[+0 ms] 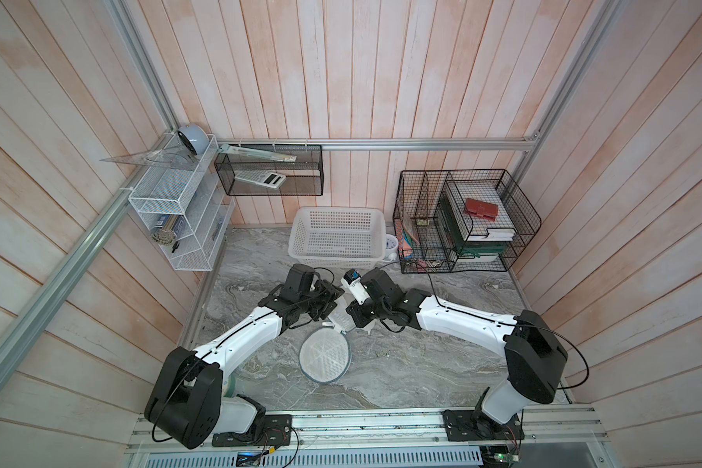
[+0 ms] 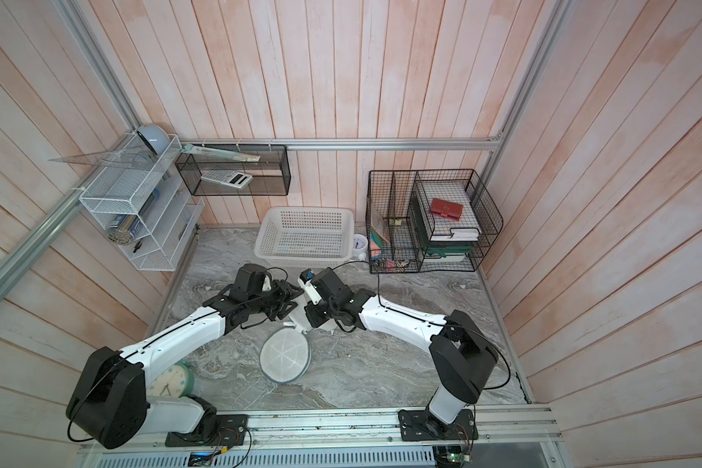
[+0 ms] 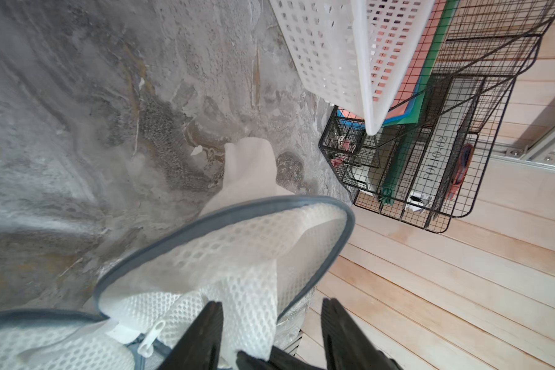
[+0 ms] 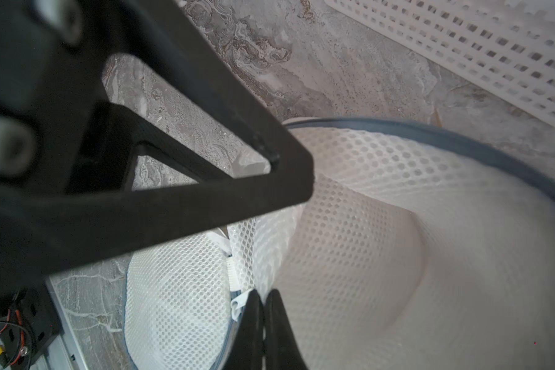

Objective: Turn the laundry bag inside out
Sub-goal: Turn over the laundry bag at the center of the board.

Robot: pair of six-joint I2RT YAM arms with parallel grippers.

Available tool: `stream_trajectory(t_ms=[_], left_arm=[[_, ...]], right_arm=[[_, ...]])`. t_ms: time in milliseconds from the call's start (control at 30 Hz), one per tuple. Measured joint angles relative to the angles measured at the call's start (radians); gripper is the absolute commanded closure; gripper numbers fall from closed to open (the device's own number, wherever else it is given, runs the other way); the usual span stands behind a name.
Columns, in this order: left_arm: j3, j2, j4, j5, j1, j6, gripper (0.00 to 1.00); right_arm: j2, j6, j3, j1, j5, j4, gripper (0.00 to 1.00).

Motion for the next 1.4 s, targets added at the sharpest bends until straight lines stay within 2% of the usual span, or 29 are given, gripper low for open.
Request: stream_trajectory(t_ms=[267,400,500,600,667,733,833,933,1133,1400], left_arm=[[-0.009,0.059,0.055,0.019,-0.014,-0.007,0.45],[-0.016,0.071,0.056,0.019,-0.018,-0.006,0.51],[-0.016,0.076,0.063,0.021,-0.023,-0.005,0.63],[-0.016,0.092,0.082,0.029,-0.029,-0.009,0.99],[-0.016,0.098,0.094,0.036,-0.031,-0.012,1.00],[-0.016,0.098,0.099,0.036,-0.031,-0.006,1.00],[-0.016,0.097,0.102,0.035,-0.024,-0.002,1.00],[-0.018,0.088,0.119,0.032,-0.015,0.002,1.00],[-0.031,0.049,0.145,-0.005,-0.008,0.018,1.00],[-0.033,0.034,0.156,-0.039,-0.009,0.043,1.00]], right_arm=[[0.002,-0.005,0.009,0.001,0.000,-0.004,1.00],[0.002,-0.005,0.027,0.001,0.000,-0.004,1.00],[0.002,-0.005,0.029,0.001,0.000,-0.003,1.00],[0.002,-0.004,0.029,0.001,0.000,-0.005,1.00],[0.002,-0.004,0.029,0.001,0.001,-0.011,0.99],[0.002,-0.001,0.031,0.000,0.004,-0.015,0.71],[-0.007,0.025,0.039,-0.003,0.028,-0.032,0.55],[-0.045,0.068,0.039,-0.023,0.072,-0.079,0.50],[-0.109,0.208,0.062,-0.132,0.103,-0.200,0.48],[-0.008,0.406,0.108,-0.204,-0.016,-0.250,0.43]])
